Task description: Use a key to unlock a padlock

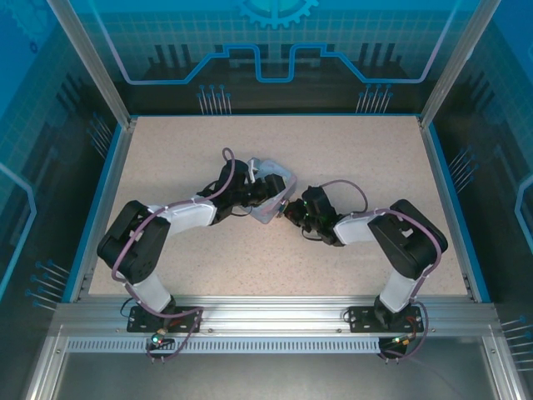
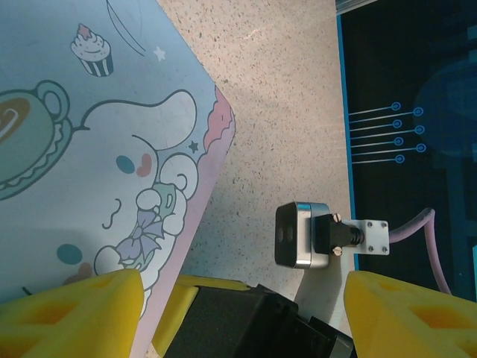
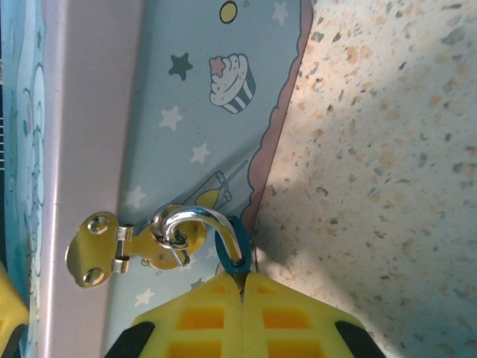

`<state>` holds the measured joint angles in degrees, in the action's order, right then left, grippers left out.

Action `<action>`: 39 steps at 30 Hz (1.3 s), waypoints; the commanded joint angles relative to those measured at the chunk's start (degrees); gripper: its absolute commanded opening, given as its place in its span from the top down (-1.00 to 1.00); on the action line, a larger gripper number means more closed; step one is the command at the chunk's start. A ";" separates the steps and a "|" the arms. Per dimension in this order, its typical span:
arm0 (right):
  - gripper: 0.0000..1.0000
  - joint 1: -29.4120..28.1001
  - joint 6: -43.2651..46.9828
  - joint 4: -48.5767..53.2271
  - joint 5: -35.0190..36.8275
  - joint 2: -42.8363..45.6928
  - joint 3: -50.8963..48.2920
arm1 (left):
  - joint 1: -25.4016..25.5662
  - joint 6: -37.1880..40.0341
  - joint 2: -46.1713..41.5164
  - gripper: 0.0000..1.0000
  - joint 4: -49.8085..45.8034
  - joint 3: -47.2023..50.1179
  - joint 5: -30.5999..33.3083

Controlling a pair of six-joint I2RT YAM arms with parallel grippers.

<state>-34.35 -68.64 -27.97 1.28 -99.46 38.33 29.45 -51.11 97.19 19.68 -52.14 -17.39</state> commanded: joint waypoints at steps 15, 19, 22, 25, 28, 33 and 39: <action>0.96 4.65 8.34 15.85 5.49 0.94 8.35 | 0.49 -1.80 4.06 -0.47 -1.50 3.74 -0.03; 0.95 4.97 9.11 13.59 4.86 0.95 7.61 | 0.52 -1.86 3.84 -0.48 -1.47 4.12 0.06; 0.95 5.14 9.27 12.85 3.32 0.84 7.22 | 0.44 -1.98 3.88 -0.50 -1.39 4.32 0.02; 0.88 5.26 10.21 11.72 1.52 1.66 5.72 | 0.45 -2.06 3.50 -0.50 -1.34 4.31 0.14; 0.77 6.90 10.98 0.61 -1.96 3.36 -1.30 | 0.51 -1.93 3.02 -0.50 -1.77 4.04 0.32; 0.40 9.55 14.00 -1.47 -8.15 4.74 -4.64 | 0.48 -1.28 2.74 -0.50 -2.89 3.38 0.36; 0.08 9.42 15.14 -6.31 -14.81 3.37 -5.47 | 0.48 -1.53 2.73 -0.50 -2.88 3.35 0.70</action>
<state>-25.08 -54.98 -30.20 -8.75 -96.01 33.71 29.65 -52.60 98.52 25.82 -50.74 -17.65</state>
